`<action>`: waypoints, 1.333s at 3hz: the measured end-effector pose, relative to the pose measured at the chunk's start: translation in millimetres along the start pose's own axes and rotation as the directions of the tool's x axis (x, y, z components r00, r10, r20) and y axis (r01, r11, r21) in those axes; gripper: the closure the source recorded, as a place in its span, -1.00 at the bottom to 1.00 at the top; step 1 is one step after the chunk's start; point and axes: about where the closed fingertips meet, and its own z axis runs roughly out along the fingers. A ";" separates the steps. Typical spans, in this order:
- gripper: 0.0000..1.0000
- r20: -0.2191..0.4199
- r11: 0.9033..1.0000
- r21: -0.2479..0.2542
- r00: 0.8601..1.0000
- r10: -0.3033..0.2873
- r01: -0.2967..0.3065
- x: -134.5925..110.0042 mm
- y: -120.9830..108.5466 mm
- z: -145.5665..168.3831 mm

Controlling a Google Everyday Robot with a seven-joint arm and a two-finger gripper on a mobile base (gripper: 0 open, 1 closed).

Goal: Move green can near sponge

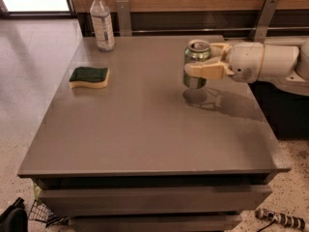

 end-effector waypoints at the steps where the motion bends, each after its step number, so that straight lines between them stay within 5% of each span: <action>1: 1.00 0.008 1.000 -0.023 1.000 0.016 -0.016 -21.9 -8.1 68.8; 3: 1.00 0.036 0.998 -0.045 0.998 0.048 -0.046 -10.5 -44.8 174.8; 4: 1.00 0.041 0.996 -0.076 0.998 0.052 -0.049 -6.0 -42.2 206.7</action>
Offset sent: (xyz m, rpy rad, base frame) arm 0.1047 0.1498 -0.0021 0.0432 0.0401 0.0432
